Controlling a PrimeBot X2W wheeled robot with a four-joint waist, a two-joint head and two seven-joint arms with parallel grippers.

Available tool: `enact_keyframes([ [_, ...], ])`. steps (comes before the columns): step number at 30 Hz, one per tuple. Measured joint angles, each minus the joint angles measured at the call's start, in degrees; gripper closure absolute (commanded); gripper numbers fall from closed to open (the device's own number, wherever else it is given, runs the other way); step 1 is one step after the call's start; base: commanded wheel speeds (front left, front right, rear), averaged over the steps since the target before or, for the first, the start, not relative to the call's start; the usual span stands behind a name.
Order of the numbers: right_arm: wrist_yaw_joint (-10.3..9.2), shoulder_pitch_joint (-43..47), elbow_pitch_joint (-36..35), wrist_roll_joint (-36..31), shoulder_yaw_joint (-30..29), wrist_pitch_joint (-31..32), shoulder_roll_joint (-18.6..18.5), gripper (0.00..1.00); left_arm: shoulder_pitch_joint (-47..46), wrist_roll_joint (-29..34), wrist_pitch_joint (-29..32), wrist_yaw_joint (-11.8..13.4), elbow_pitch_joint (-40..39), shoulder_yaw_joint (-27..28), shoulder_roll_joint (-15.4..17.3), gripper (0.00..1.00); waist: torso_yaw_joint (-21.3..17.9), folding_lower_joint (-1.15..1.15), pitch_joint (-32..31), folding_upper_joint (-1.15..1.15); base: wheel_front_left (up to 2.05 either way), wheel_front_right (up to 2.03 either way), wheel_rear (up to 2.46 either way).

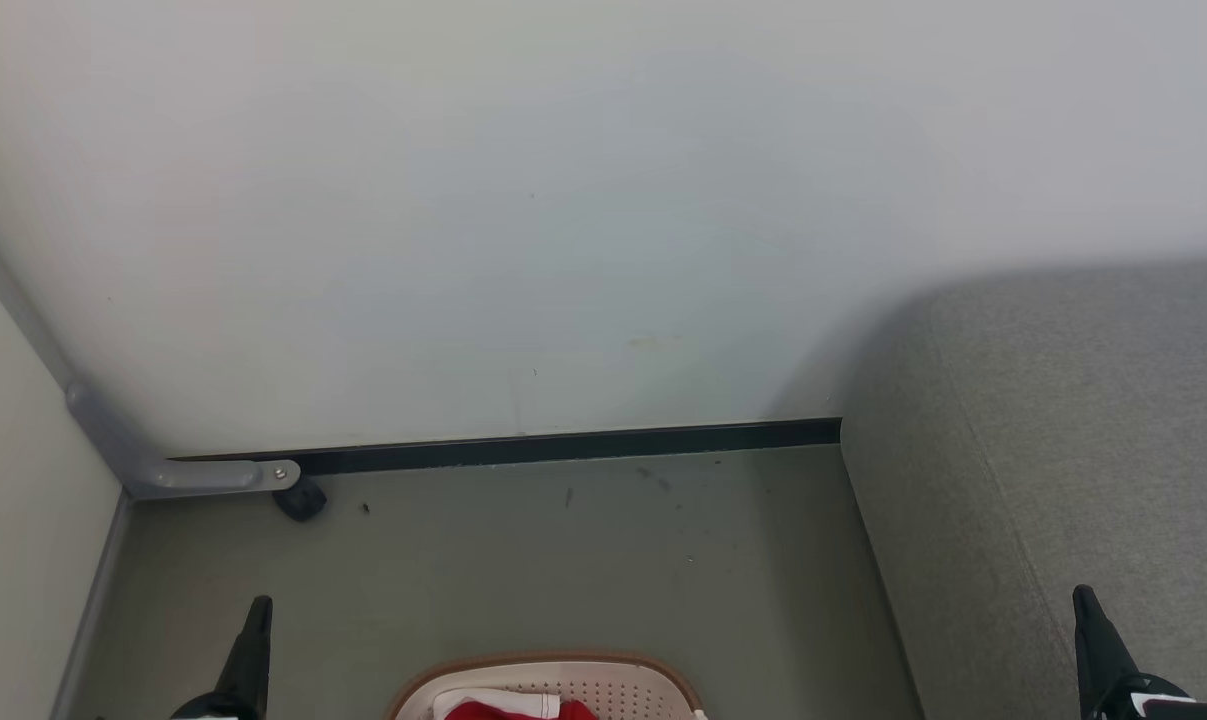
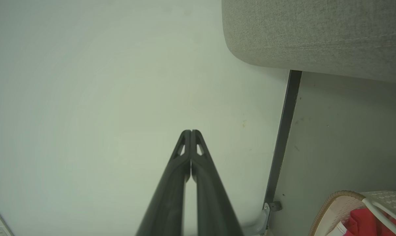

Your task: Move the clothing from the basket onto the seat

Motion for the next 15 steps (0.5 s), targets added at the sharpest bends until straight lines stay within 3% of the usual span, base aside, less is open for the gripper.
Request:
enact_keyframes([
  [15,0.00,0.0,0.0,0.0,0.0,0.0,0.0,1.00,0.0,0.0,0.0,0.0,0.0,0.0,0.0,1.00,0.0,0.00,0.0,0.00,0.00,0.00,0.00],
])
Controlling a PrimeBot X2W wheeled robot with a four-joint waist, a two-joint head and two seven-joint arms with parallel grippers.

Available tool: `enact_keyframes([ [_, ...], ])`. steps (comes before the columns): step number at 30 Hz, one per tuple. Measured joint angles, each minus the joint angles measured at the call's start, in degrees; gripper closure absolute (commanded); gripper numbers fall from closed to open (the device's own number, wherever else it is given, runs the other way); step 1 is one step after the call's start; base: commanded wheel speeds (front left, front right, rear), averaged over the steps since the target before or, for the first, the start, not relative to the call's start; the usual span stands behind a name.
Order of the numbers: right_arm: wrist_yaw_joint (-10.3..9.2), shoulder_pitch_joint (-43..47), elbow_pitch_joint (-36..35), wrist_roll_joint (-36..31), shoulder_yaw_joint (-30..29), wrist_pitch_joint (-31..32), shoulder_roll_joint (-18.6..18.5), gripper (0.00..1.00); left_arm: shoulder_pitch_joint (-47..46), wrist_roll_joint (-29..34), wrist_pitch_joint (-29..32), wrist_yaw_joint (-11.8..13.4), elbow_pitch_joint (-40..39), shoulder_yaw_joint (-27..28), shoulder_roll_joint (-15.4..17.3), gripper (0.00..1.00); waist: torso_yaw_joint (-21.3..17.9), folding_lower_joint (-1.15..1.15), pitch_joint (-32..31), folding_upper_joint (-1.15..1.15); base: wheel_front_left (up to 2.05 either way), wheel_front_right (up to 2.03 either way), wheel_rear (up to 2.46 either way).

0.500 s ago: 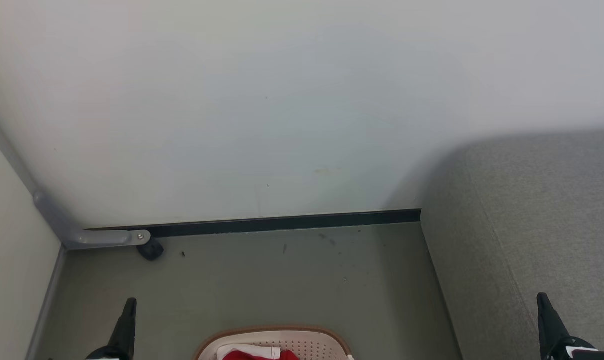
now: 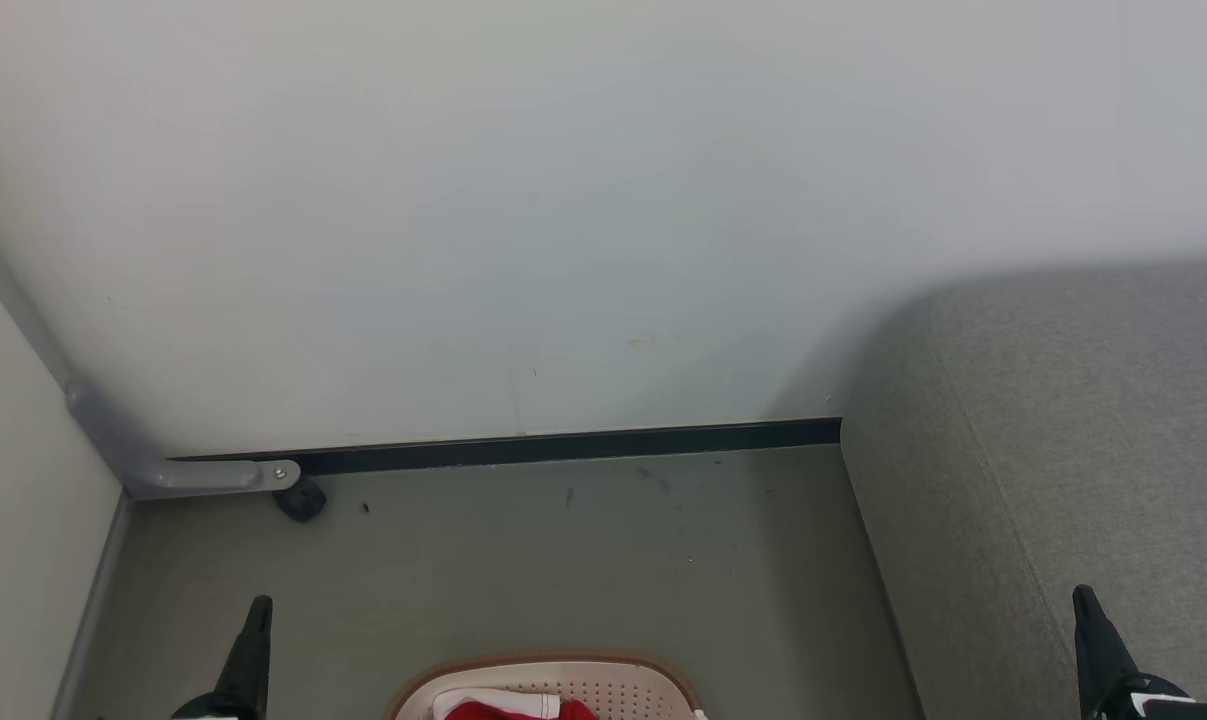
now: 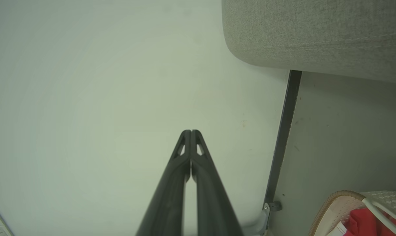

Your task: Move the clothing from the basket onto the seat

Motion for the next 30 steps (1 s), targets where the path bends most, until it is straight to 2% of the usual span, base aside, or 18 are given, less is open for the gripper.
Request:
enact_keyframes([
  [30,0.00,0.0,0.0,0.0,0.0,0.0,0.0,1.00,0.0,0.0,0.0,0.0,0.0,0.0,0.0,1.00,0.0,0.00,0.0,0.00,0.00,0.00,0.00],
])
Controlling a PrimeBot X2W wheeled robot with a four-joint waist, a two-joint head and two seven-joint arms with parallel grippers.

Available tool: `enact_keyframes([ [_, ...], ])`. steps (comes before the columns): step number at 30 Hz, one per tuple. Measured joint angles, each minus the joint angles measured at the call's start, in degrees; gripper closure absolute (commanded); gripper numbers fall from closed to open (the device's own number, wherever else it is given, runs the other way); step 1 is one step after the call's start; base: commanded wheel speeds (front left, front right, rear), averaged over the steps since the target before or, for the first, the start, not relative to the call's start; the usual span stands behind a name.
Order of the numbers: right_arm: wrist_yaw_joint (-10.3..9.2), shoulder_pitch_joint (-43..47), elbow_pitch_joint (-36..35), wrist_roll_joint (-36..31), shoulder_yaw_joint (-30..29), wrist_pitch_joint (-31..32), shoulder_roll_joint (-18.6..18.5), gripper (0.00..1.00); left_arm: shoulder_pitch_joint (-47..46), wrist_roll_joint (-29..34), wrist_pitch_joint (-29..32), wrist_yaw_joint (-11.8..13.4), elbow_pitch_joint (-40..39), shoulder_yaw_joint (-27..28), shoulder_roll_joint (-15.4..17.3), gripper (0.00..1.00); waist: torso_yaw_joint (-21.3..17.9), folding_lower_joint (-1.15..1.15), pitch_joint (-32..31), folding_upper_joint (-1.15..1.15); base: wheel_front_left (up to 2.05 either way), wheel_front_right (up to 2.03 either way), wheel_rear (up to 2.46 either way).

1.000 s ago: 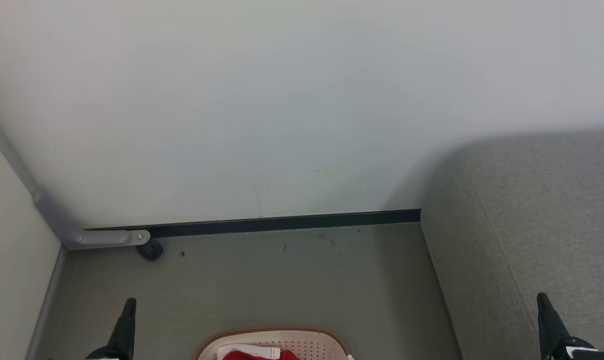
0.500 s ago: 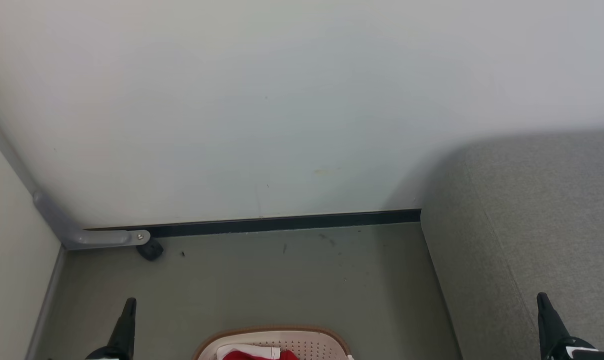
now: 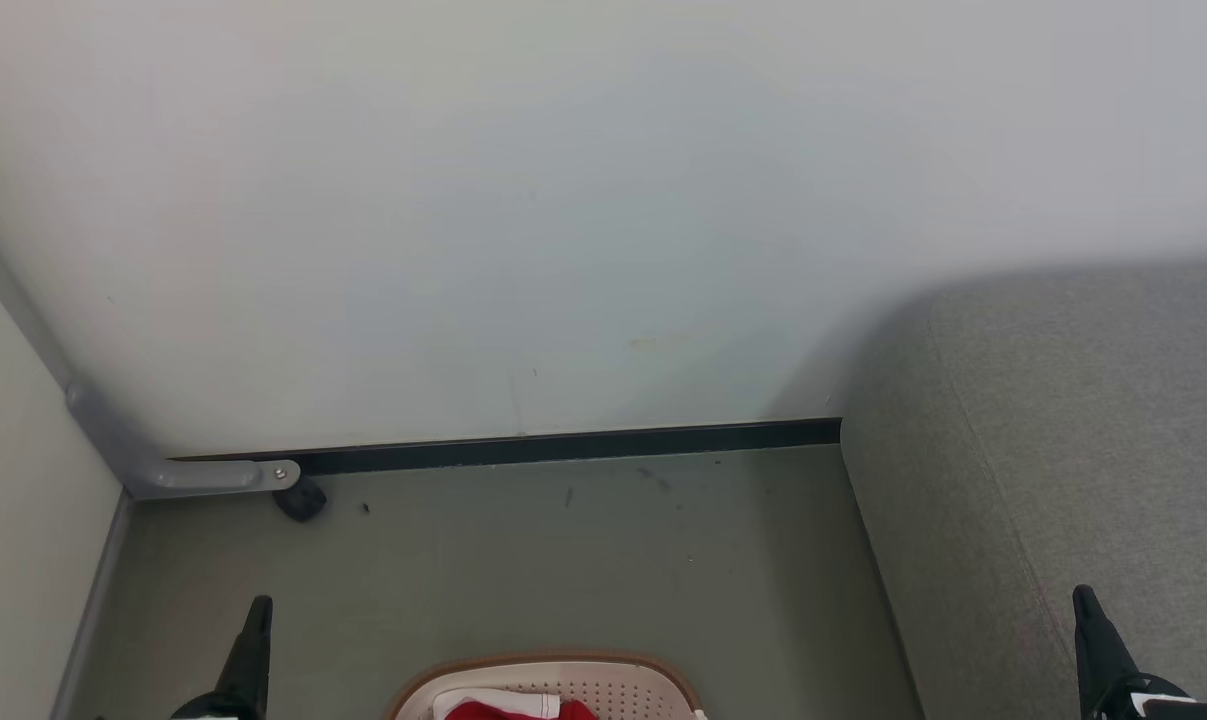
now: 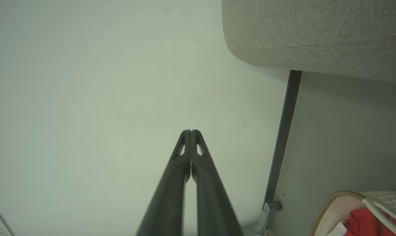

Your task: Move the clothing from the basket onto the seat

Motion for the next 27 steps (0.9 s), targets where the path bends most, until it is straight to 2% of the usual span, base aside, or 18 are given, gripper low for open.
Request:
enact_keyframes([
  [27,0.00,0.0,0.0,0.0,0.0,0.0,0.0,1.00,0.0,0.0,0.0,0.0,0.0,0.0,0.0,1.00,0.0,0.00,0.0,0.00,0.00,0.00,0.00],
])
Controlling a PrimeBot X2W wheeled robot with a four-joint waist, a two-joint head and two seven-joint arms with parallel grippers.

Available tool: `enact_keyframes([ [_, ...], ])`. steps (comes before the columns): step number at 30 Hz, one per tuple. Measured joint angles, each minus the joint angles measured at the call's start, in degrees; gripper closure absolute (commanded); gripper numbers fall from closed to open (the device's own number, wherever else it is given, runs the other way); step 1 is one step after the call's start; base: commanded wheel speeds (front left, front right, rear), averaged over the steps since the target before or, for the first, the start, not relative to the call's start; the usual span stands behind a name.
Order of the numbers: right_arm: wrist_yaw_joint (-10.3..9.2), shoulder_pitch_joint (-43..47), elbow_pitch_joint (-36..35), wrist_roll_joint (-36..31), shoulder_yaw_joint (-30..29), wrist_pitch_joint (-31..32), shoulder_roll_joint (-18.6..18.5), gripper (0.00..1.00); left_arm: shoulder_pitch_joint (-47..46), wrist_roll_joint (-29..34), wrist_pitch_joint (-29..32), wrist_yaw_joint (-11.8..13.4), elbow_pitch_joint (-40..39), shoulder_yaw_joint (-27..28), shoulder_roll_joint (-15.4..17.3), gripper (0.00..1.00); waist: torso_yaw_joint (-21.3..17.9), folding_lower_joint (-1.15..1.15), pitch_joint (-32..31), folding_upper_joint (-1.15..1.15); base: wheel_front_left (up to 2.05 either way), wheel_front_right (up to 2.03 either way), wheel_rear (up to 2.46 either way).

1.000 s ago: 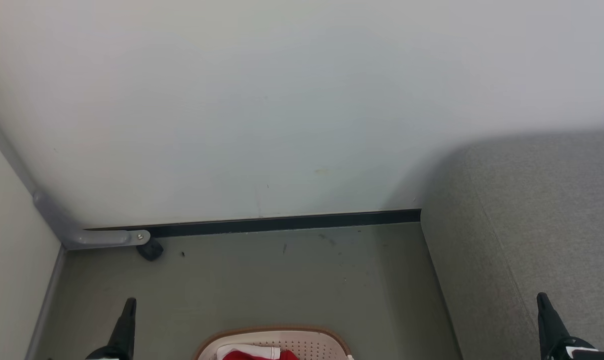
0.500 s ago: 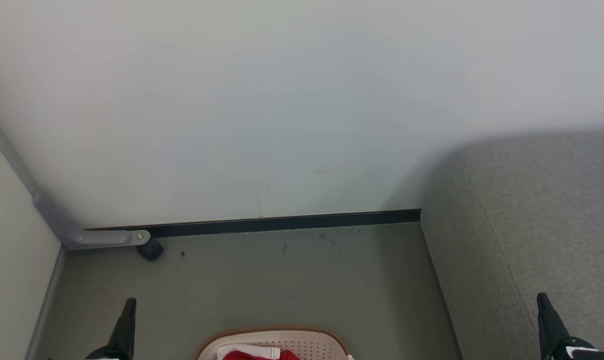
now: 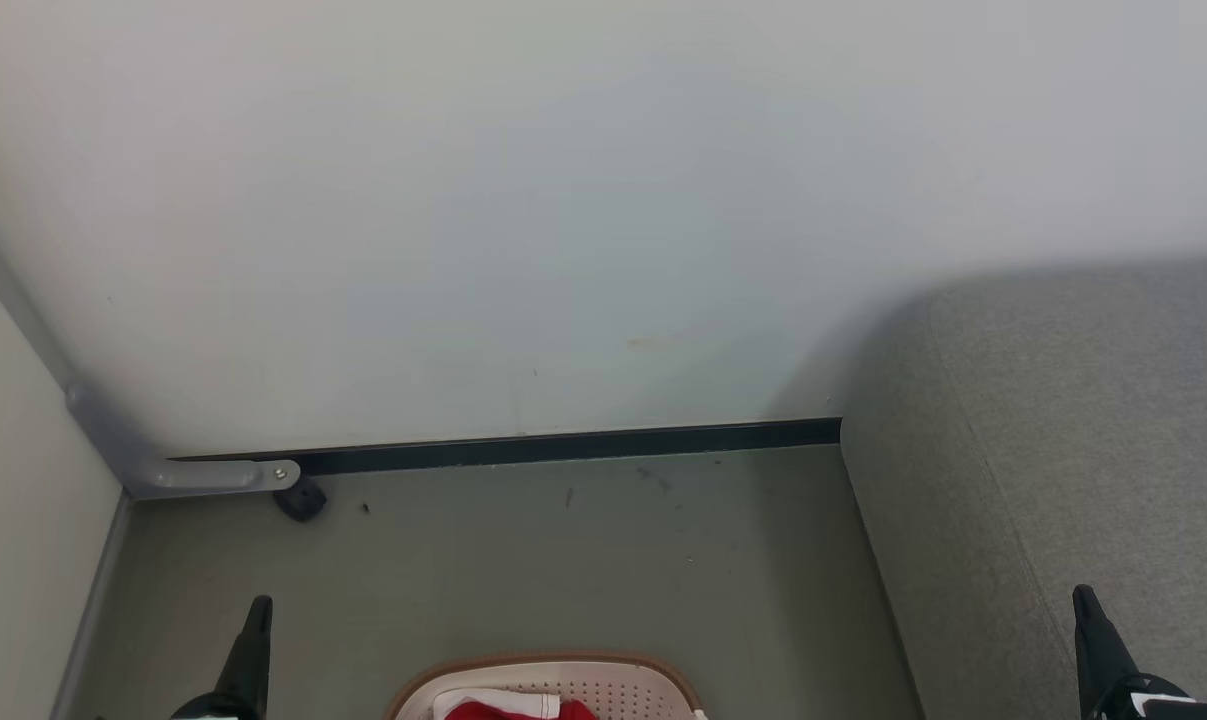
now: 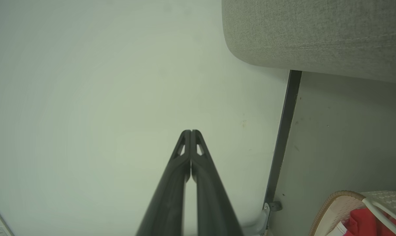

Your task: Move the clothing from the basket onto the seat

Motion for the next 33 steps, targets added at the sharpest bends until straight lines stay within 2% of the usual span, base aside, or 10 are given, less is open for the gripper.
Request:
enact_keyframes([
  [29,0.00,0.0,0.0,0.0,0.0,0.0,0.0,1.00,0.0,0.0,0.0,0.0,0.0,0.0,0.0,1.00,0.0,0.00,0.0,0.00,0.00,0.00,0.00],
  [30,0.00,0.0,0.0,0.0,0.0,0.0,0.0,0.00,0.0,0.0,0.0,0.0,0.0,0.0,0.0,0.00,0.0,0.00,0.0,0.00,0.00,0.00,0.00],
  [33,-0.05,1.1,1.6,0.0,0.2,0.0,0.4,0.00,1.3,0.0,0.0,0.1,1.6,-0.1,-0.5,0.00,0.0,0.00,0.0,0.00,0.00,0.00,0.00],
])
